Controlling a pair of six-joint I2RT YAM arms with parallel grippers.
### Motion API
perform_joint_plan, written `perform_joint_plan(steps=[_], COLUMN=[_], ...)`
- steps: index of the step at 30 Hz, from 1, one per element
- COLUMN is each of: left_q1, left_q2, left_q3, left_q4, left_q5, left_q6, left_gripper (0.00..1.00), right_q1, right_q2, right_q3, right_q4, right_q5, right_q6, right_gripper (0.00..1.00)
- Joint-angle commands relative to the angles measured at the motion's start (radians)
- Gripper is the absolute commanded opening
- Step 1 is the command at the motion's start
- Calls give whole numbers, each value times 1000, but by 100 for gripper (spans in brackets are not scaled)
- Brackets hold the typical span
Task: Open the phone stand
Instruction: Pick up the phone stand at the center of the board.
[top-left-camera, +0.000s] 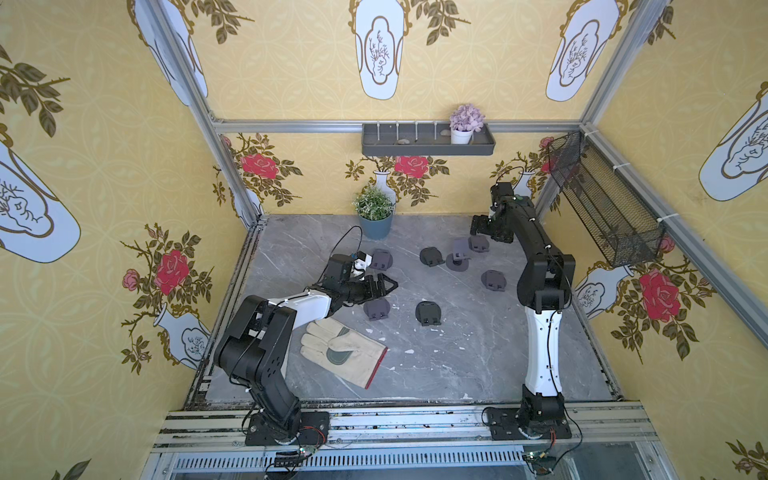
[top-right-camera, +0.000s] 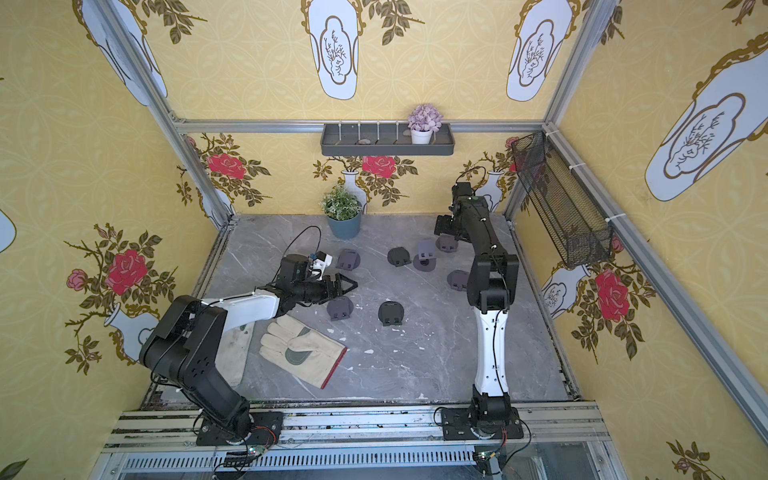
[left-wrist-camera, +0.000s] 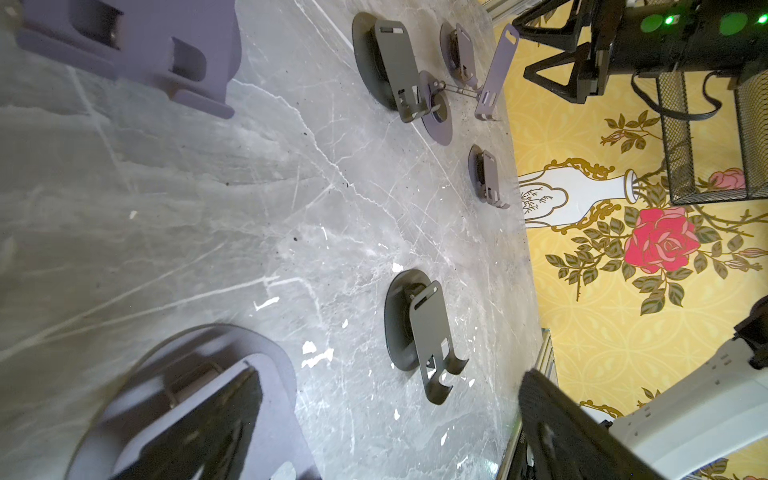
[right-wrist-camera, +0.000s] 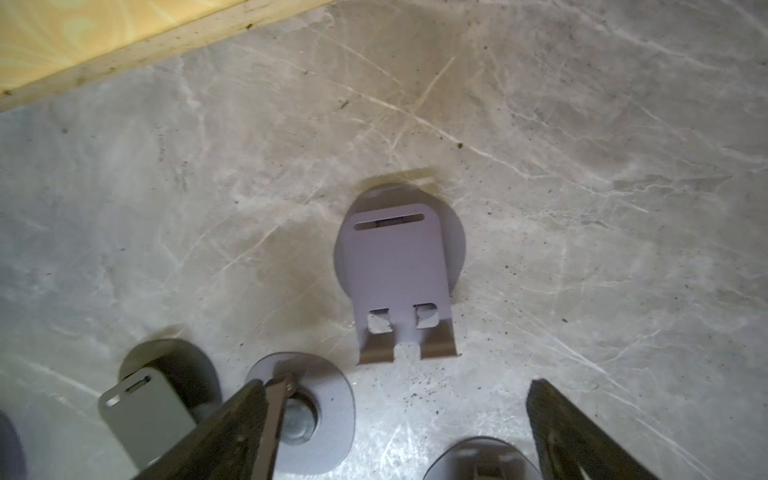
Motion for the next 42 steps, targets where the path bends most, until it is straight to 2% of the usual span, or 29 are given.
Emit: perform_joint_plan(steps=[1,12,26,36,39,42], left_q1=[0,0,-1,-1,0,-2], left_q2=[19,97,164,188,188,190], left_q3=[13,79,108,118,117,120], left_q4=[-5,-15,8,11,11,12], left_q5=[13,22,37,50,51,53], left_q6=[19,23,6,7,8,8], left_gripper=[99,99,99,99,99,99], right_q1=[-5,-4,26,26,21,21], right_q2=[22,82,184,202,202,200], right_q3=[-9,-14,53,50,43,30], right_q4=[44,114,121,115,111,109], right_q5=[18,44,67,80,71,58], right_q6=[-7,-43,-88,-88,-82,-71], right_gripper=[98,100,73,62,64,72])
